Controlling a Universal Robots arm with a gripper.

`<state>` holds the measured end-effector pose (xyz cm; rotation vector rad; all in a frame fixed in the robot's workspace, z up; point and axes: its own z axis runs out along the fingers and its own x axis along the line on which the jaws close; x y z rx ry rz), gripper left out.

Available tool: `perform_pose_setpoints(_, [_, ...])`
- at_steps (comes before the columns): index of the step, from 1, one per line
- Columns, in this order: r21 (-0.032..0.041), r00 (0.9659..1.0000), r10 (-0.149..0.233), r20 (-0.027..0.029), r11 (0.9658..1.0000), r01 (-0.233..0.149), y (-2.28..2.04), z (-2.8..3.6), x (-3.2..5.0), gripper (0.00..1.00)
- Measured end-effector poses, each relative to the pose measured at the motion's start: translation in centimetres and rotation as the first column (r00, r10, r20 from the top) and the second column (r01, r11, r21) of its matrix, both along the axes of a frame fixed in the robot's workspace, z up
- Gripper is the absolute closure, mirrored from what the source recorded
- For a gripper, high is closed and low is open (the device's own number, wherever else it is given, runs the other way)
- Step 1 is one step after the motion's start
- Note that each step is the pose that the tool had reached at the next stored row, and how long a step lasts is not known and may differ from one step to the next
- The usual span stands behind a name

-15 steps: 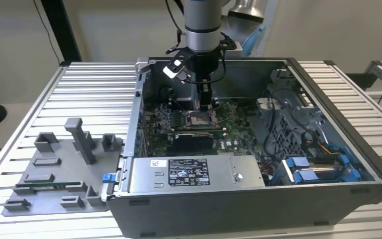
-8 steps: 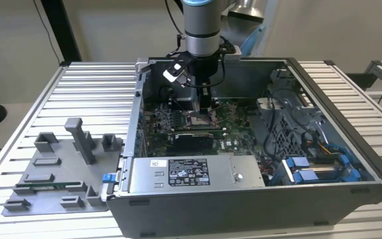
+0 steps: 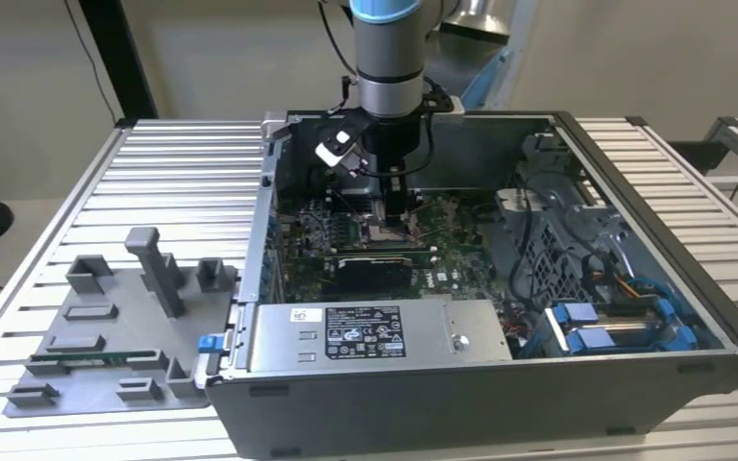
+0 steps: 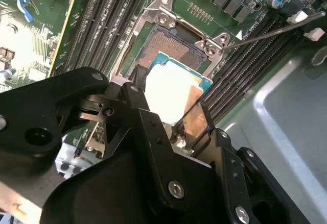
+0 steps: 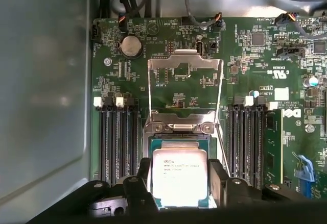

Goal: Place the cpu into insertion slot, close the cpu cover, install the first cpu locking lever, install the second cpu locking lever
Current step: 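Place the cpu into insertion slot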

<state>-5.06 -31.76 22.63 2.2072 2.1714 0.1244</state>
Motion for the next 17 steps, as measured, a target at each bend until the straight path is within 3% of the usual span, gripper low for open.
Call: perform_pose_setpoints(17, [-0.0001, 1.0000, 0.000, -0.0012, 1.0000, 0.000, -0.01, -1.82, -0.03, 1.00])
